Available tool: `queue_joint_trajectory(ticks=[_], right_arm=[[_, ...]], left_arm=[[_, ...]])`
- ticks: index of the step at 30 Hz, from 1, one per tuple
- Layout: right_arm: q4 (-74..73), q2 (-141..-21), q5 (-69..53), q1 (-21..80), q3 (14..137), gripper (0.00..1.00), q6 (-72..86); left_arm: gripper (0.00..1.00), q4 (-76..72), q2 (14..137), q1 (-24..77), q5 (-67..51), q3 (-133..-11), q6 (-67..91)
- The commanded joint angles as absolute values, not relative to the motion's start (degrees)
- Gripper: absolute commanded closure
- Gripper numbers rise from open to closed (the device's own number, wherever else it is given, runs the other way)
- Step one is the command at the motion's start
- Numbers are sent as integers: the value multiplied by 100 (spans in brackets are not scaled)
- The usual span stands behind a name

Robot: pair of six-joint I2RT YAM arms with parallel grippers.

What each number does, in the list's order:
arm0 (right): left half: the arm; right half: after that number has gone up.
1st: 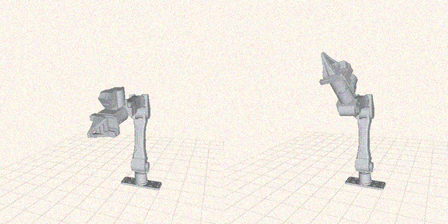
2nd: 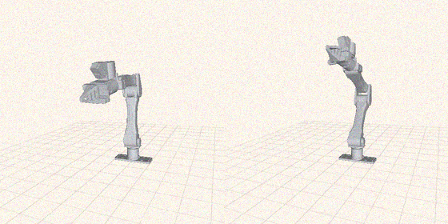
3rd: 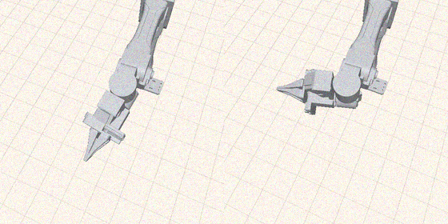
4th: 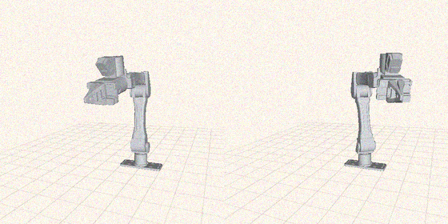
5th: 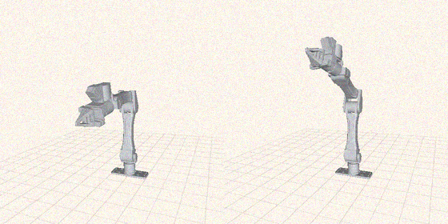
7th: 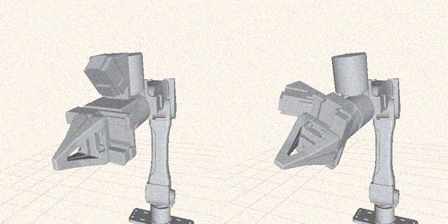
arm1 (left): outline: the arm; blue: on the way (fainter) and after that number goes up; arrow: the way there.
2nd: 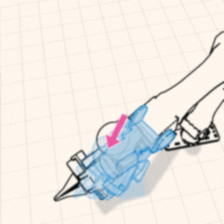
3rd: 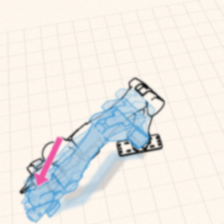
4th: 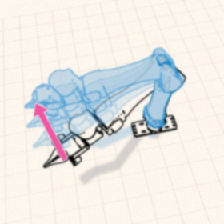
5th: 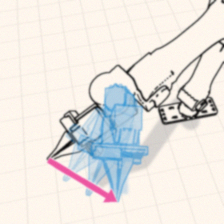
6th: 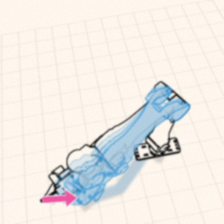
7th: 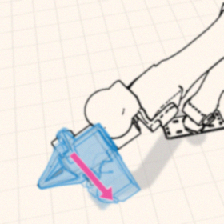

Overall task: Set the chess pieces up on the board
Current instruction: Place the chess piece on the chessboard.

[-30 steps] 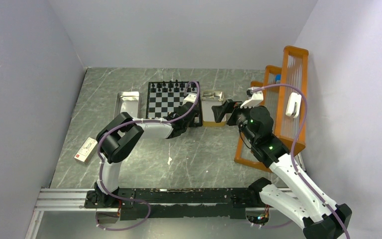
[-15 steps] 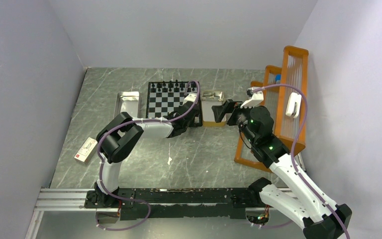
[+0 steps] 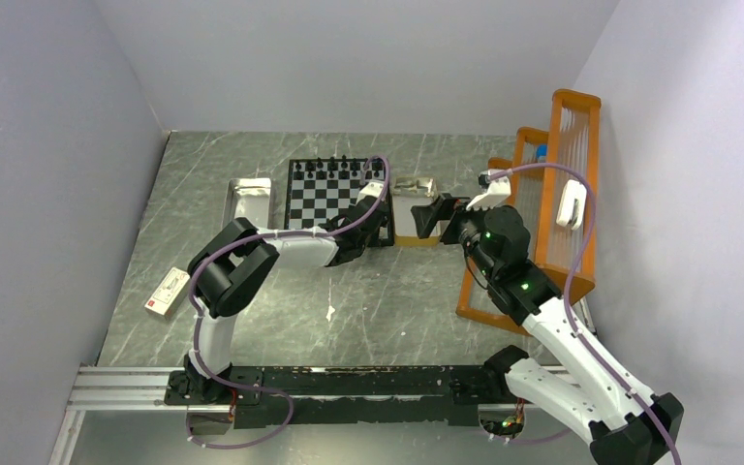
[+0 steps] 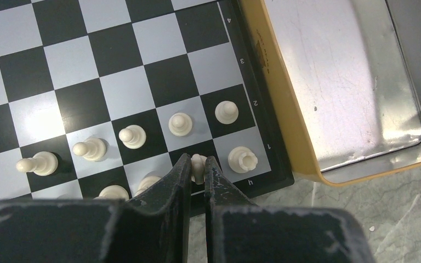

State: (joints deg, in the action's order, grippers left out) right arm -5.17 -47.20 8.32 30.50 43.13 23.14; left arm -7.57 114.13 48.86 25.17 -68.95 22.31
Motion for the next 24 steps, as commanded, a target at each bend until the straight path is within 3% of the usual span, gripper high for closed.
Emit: queue_joint_trajectory(ticks=[1,16,24], right_arm=[[-240,-4742,797,3067,4219,0,2304],[-216,-4771,806,3067,4186,0,2347],[-176,-4909,751,3067,4244,0,2315]], left_arm=[[87,-647,11399,4902,2402,-7115,2241],[77,-605,11433,4905,2393,-7120,2216],[78,-431,11381,4911,2430,-7222,2154]])
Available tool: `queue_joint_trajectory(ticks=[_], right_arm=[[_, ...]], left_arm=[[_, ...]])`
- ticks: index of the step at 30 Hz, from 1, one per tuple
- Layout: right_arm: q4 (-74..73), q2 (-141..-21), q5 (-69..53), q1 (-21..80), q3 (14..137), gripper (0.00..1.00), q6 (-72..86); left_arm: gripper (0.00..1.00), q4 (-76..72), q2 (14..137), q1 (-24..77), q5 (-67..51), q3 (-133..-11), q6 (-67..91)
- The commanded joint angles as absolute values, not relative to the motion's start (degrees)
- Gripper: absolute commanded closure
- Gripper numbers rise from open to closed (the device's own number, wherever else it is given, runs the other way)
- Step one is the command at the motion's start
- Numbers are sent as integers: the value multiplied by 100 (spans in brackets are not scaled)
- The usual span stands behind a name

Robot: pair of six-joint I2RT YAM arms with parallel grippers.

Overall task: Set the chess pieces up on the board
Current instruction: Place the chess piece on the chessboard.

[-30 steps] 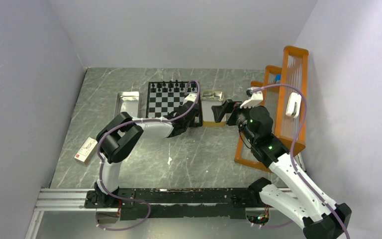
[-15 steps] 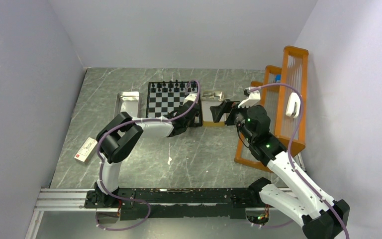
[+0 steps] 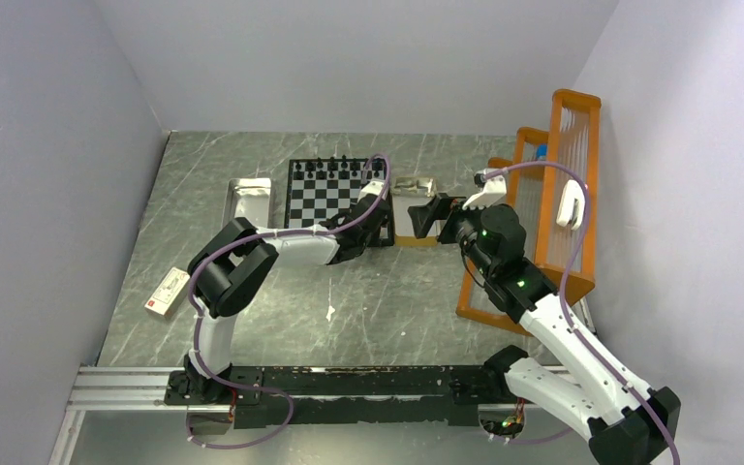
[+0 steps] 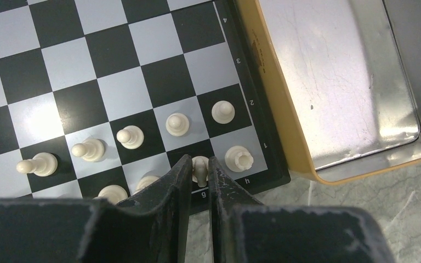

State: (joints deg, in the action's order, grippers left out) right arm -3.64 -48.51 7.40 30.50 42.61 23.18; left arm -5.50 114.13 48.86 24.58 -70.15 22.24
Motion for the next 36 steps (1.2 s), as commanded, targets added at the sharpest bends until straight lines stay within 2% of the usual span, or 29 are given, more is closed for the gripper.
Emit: queue_joint_trajectory(ticks=[1,13,20,36], right_arm=[[-170,-4932,733,3067,4252,0,2319],[-96,-5010,625,3068,4245,0,2421],[-132,-4985,585,3070,4221,0,2453],[-607,-5049,670,3069,4419,0,2469]], left_arm=[[78,-417,11367,4905,2433,-7229,2141],[78,-375,11221,4906,2504,-7164,2084],[71,-372,11153,4906,2494,-7141,2073],[67,48,10363,4892,2250,-7434,2137]])
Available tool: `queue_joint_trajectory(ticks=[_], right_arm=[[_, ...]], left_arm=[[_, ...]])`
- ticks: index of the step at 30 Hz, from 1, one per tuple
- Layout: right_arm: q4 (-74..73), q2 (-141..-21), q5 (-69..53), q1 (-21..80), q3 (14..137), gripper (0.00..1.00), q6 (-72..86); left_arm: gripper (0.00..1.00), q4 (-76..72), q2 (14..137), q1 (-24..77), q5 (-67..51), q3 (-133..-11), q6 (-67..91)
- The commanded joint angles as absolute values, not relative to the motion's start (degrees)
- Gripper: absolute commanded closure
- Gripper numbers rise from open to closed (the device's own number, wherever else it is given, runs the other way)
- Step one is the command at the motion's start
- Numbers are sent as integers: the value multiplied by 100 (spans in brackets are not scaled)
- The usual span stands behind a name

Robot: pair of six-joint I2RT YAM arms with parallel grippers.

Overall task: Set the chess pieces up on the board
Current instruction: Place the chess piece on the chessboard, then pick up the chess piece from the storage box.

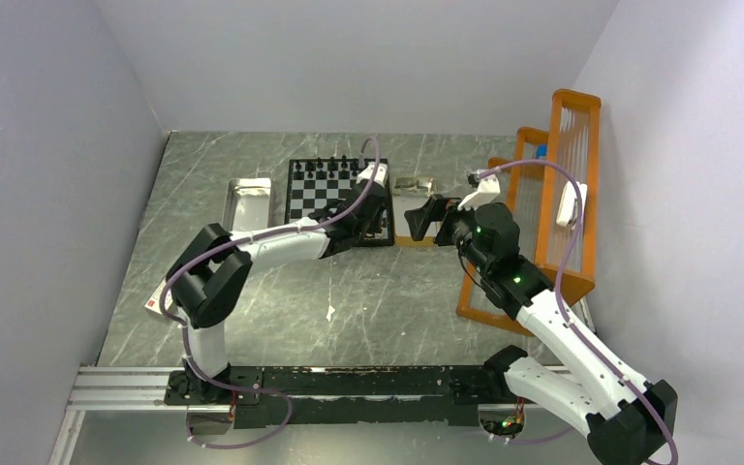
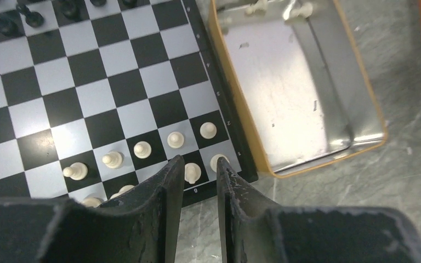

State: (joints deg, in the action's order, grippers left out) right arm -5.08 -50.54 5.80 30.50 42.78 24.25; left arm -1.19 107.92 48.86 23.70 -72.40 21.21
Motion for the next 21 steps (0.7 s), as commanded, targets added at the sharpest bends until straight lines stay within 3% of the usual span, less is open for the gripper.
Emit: queue_joint_trajectory(ticks=[1,3,6,11,17,21], right_arm=[[-622,-5064,668,3068,4417,0,2470],[-693,-5148,653,3069,4485,0,2379],[-851,-5383,568,3067,4667,0,2157],[-1005,-5937,708,3072,5044,0,1956],[-1122,-6955,995,3067,5732,1,1715],[-934,-7546,1289,3066,6008,10,1447]], left_arm=[[66,167,10272,4877,2224,-7420,2158],[62,274,10013,4830,2097,-7338,2215],[48,399,9558,4639,1725,-7142,2273],[5,795,8795,4040,543,-6784,2474],[3,1310,7837,3313,-548,-6306,2180],[2,1708,7091,3025,-1022,-6092,1664]])
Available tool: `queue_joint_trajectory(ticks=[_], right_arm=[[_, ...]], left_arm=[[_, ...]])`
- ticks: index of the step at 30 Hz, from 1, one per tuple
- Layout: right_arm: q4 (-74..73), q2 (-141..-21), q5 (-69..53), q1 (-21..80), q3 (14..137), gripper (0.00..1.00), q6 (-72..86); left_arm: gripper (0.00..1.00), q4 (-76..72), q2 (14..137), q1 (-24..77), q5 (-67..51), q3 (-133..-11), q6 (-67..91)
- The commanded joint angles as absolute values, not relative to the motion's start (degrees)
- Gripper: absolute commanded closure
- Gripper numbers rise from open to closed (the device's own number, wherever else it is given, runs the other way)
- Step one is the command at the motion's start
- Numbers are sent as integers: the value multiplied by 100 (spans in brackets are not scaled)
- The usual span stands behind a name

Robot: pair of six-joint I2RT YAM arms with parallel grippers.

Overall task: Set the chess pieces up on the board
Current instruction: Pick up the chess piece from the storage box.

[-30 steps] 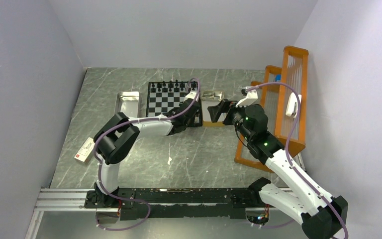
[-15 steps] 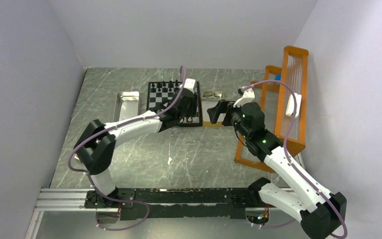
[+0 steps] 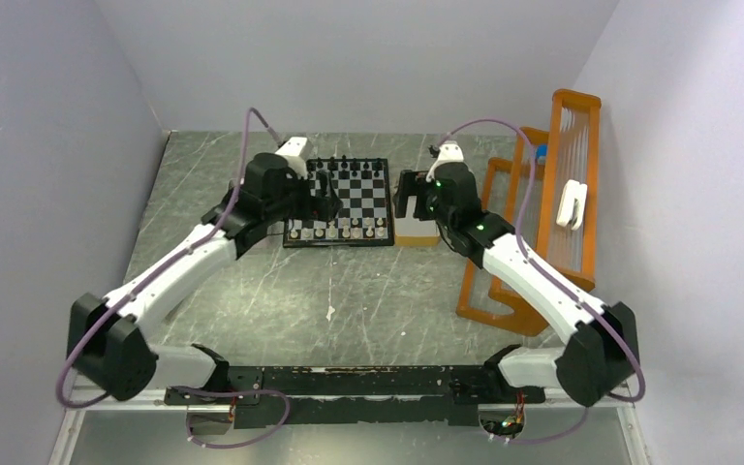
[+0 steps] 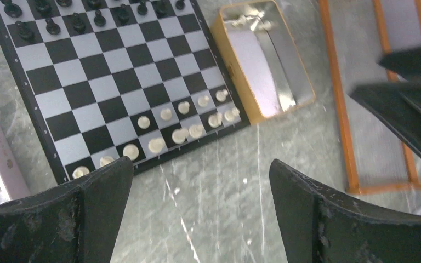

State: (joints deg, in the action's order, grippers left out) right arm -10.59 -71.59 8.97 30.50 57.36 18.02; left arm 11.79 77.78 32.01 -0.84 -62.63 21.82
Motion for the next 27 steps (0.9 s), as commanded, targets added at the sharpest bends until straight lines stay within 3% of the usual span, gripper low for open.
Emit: queue_joint_trajectory(ticks=[1,9,16,27], right_arm=[[-876,-7681,1387,3066,6057,14,1389],[-557,-9067,2760,3050,6651,42,145],[313,-10305,3963,3038,6863,61,-1181],[198,-11608,4025,2769,7666,66,-1454]], left_arm=[[2,1777,6917,2985,-1104,-6026,1570],[5,2219,5917,2962,-1006,-5295,751],[9,2210,4929,2970,-29,-5015,903],[14,2390,4379,2970,1110,-5056,1105]])
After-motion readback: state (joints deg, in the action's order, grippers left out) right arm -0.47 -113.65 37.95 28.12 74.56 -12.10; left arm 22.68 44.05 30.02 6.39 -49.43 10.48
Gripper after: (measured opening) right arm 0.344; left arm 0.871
